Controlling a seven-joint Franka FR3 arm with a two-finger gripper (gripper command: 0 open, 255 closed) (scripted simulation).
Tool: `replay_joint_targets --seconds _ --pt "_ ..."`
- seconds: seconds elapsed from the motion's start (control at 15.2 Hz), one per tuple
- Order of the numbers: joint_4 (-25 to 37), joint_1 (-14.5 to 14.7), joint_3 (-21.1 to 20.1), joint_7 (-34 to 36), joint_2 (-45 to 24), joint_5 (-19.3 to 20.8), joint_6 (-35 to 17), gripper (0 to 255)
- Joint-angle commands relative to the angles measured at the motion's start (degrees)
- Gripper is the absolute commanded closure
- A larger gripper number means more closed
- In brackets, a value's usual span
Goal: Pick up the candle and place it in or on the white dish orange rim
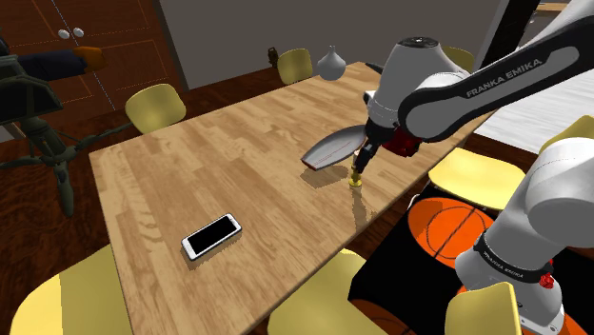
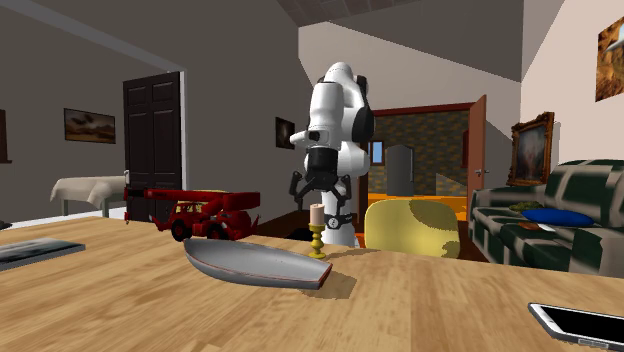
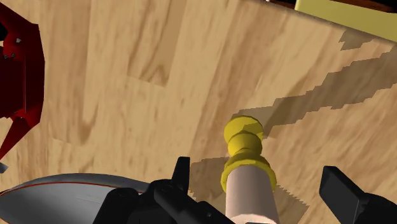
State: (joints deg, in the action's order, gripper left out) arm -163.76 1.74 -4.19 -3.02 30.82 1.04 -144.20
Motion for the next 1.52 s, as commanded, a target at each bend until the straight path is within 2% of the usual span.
replay_joint_targets --seconds 0.0,0.13,0.66,0.73,1.32,1.45 --pt "-0.26 -0.15 -0.12 0.13 -1.78 0.15 -2.16 0" --pt "-0.66 -0.43 -0.27 0.31 -4.30 0.42 -5.09 0" --pt "-0.67 -0.43 -0.27 0.31 -4.28 0.42 -5.08 0" --pt "-0.67 -0.43 -0.27 0.31 -4.28 0.42 -5.08 255" --pt "-0.66 -0.43 -0.27 0.31 -4.30 0.42 -5.09 255" --pt "0.00 -0.28 -0.13 0.12 -2.74 0.25 -2.88 255"
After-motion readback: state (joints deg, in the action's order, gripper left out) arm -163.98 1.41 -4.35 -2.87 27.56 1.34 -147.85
